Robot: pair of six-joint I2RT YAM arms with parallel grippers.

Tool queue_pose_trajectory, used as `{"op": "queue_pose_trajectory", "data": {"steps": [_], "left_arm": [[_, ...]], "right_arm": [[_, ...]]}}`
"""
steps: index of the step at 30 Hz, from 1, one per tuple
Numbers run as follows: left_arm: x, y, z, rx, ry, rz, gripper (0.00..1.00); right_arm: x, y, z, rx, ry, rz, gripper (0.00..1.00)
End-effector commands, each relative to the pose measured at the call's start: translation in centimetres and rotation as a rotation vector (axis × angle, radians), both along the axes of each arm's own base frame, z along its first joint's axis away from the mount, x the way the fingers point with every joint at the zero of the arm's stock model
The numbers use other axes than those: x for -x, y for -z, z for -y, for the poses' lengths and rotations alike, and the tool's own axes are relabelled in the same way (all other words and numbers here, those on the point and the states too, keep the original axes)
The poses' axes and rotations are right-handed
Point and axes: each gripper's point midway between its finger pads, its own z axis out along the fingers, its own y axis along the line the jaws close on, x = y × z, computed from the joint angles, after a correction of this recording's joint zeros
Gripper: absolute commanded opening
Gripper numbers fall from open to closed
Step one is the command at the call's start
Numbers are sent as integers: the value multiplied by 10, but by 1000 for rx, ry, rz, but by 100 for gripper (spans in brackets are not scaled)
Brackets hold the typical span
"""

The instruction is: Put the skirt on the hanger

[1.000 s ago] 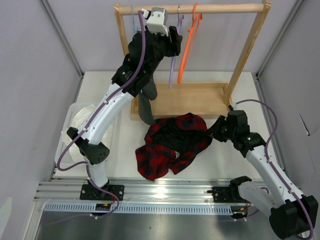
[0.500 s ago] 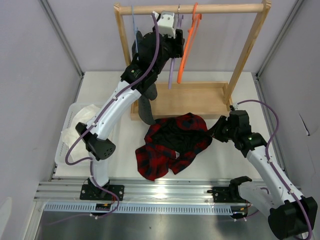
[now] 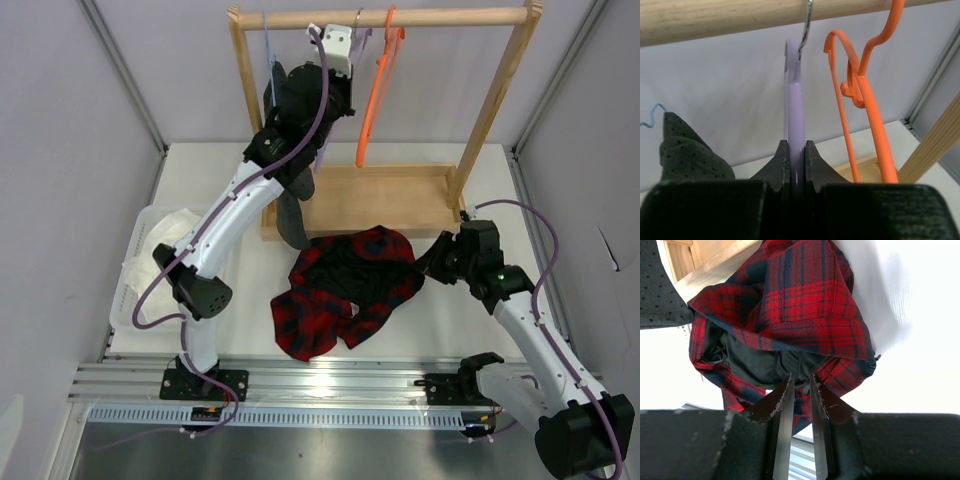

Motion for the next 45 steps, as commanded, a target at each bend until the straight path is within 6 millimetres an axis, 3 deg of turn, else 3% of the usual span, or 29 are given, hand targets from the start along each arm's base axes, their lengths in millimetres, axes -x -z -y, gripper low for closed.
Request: {"op": "queue_pose_trajectory", "data": {"steps": [1,14,27,36,44,45], "left_arm": [[8,-55,-20,32,-37,143,0],[16,-96,-34,107,-75,246,0],[40,-95,-45,106,-33,252,0],[50,-88,-44,84,10,237,0],[64,-64,-52,72,36,178,0],[64,-50,-49,58,45,154,0]], "right_arm": [[-5,-13,-2,-12,-15,49,24],[-5,-12,0,-5,-16,48,24],[-6,-9,-1,-10,-20,45,24],[-4,-5,0,-14,-22,40,24],[-4,-5,-1,-21,-24,43,24],[-4,-5,-1,-20,-24,43,24]]}}
